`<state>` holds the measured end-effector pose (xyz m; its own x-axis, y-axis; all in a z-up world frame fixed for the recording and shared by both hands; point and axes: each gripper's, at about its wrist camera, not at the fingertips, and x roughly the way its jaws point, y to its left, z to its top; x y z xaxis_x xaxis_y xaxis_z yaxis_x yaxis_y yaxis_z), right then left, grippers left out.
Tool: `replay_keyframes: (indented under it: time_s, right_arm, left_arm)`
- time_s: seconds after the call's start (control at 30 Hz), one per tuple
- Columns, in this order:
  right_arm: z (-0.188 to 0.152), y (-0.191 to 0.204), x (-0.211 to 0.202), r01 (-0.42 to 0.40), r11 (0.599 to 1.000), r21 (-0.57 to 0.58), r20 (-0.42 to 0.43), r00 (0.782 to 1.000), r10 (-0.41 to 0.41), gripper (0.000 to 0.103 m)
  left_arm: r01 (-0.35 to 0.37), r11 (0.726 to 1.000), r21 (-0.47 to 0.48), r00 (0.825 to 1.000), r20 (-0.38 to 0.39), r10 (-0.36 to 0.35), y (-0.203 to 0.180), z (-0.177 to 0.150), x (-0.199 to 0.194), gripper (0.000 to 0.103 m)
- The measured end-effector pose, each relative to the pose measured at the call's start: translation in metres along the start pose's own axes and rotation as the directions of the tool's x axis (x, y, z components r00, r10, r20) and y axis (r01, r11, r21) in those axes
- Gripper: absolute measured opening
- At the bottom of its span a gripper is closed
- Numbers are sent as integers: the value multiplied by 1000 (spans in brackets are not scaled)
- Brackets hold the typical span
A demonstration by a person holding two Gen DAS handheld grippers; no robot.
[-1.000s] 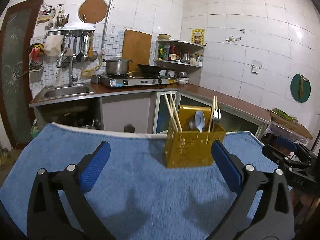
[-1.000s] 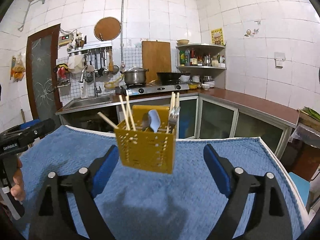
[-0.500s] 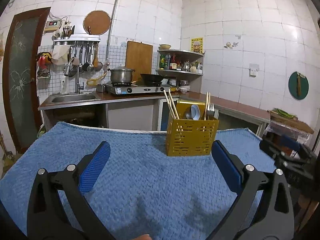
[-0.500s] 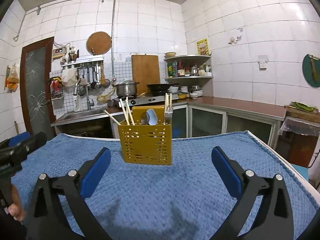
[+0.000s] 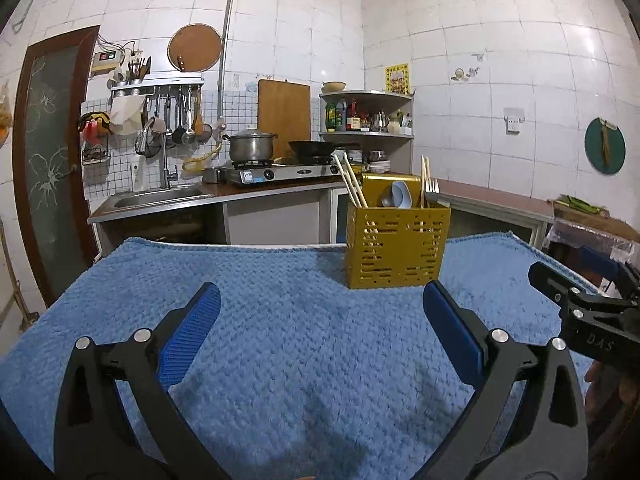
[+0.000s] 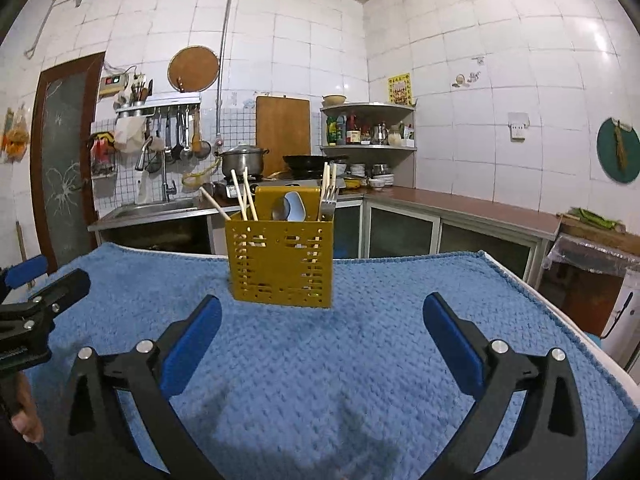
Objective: Organize utensils
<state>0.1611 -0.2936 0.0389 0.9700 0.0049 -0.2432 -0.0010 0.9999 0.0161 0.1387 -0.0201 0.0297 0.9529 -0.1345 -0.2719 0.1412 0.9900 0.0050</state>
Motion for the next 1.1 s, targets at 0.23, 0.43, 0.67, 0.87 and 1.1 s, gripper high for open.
replay_keyframes:
  time_s: [0.23,0.43,0.67,0.87,1.1]
  right_arm:
    - [-4,10,-7,13,998,-55,23,1000,-12,98]
    - [-3,7,-7,15,999,-30,5,1000,-15,98]
    - [-2,4,-9,30,999,-33,22,999,-30,98]
    - [-3,2,-9,25,1000,-19,14,1000,-25,98]
    - [-3,0,-8,30,999,-21,8,1000,-30,98]
  left_arm:
    - [6,1000,1,1000,8,-6,-1,-3,-3,98]
    - [20,1000,-13,1000,-8,-21,-1,-4,-3,98]
    - [5,1000,-10,1000,-15,-5,-1,-5,-2,98]
    - [-5,1000,-21,1000,-29,4,0,-6,0,98]
    - [-1,999,-33,999,-36,0,2,-7,1,98]
